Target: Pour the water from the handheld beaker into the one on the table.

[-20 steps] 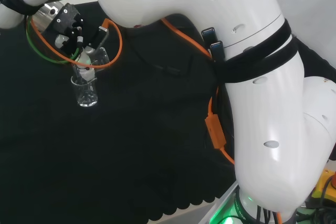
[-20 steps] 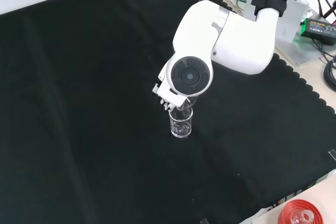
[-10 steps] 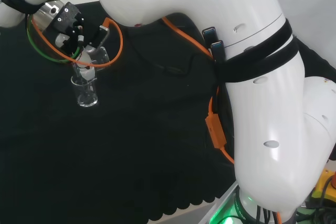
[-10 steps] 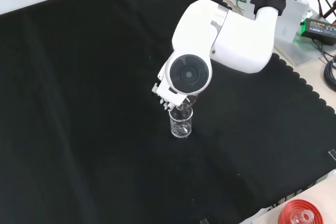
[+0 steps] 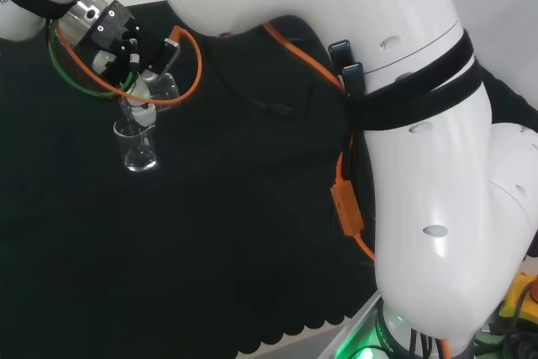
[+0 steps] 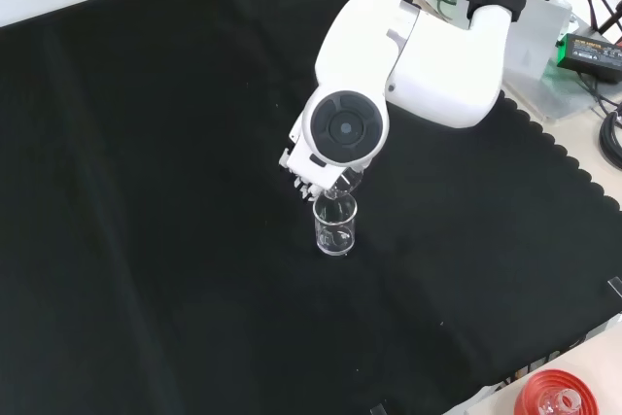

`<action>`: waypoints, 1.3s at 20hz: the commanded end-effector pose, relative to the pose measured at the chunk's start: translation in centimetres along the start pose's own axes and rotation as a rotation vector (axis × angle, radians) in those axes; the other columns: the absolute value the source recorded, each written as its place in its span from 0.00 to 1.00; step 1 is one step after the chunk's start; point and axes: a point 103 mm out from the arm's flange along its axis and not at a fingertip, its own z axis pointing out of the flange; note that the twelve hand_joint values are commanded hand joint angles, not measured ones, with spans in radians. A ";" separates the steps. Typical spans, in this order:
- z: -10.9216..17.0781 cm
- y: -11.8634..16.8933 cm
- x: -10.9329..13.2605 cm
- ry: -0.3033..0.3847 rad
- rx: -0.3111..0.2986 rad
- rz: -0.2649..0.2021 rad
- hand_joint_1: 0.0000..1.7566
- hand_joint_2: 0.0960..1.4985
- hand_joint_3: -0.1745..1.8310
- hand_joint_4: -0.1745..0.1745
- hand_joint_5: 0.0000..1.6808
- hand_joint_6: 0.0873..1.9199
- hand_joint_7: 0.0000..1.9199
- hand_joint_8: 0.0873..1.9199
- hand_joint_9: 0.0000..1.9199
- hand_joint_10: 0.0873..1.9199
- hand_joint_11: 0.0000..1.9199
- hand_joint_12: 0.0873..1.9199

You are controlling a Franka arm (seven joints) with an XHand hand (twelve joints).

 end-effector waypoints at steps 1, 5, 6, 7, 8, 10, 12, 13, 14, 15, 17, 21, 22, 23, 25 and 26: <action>0.9 -0.5 -1.0 0.050 -0.022 -0.009 0.73 0.69 0.00 0.55 0.70 0.39 0.79 0.00 0.66 0.26 0.49 0.48; 1.7 -1.1 -1.9 0.137 -0.077 -0.025 0.73 0.69 0.00 0.55 0.70 0.39 0.79 0.00 0.66 0.26 0.49 0.48; 1.8 -1.3 -2.1 0.155 -0.085 -0.030 0.73 0.69 0.00 0.55 0.70 0.39 0.79 0.00 0.66 0.26 0.49 0.48; 1.9 -1.4 -2.3 0.172 -0.093 -0.033 0.73 0.69 0.00 0.55 0.70 0.39 0.79 0.00 0.66 0.26 0.49 0.48; 2.0 -1.6 -2.6 0.190 -0.106 -0.035 0.73 0.69 0.00 0.55 0.70 0.39 0.79 0.00 0.66 0.26 0.49 0.48; 2.2 -2.0 -3.0 0.221 -0.124 -0.042 0.73 0.69 0.00 0.55 0.70 0.39 0.79 0.00 0.66 0.26 0.49 0.48; 2.3 -2.3 -3.3 0.248 -0.137 -0.049 0.73 0.69 0.00 0.55 0.70 0.39 0.79 0.00 0.66 0.26 0.49 0.48; 2.4 -2.4 -3.5 0.269 -0.148 -0.053 0.73 0.69 0.00 0.55 0.70 0.39 0.79 0.00 0.66 0.26 0.49 0.48; 2.5 -2.5 -3.6 0.283 -0.156 -0.056 0.73 0.69 0.00 0.55 0.70 0.39 0.79 0.00 0.66 0.26 0.49 0.48; 2.6 -2.6 -3.8 0.297 -0.166 -0.058 0.73 0.69 0.00 0.55 0.70 0.39 0.79 0.00 0.66 0.26 0.49 0.48; 2.8 -2.7 -4.1 0.327 -0.188 -0.063 0.73 0.69 0.00 0.55 0.70 0.39 0.79 0.00 0.66 0.26 0.49 0.48; 3.0 -2.9 -4.5 0.387 -0.237 -0.075 0.73 0.69 0.00 0.55 0.70 0.39 0.79 0.00 0.66 0.26 0.49 0.48; 3.0 -2.9 -4.6 0.403 -0.250 -0.078 0.73 0.69 0.00 0.55 0.70 0.39 0.79 0.00 0.66 0.26 0.49 0.48; 3.0 -2.9 -4.7 0.411 -0.260 -0.079 0.73 0.69 0.00 0.55 0.70 0.39 0.79 0.00 0.66 0.26 0.49 0.48; 3.1 -2.7 -4.9 0.443 -0.278 -0.093 0.73 0.69 0.00 0.55 0.70 0.39 0.79 0.00 0.66 0.26 0.49 0.48; 3.1 -2.6 -5.0 0.463 -0.285 -0.102 0.73 0.69 0.00 0.55 0.70 0.39 0.79 0.00 0.66 0.26 0.49 0.48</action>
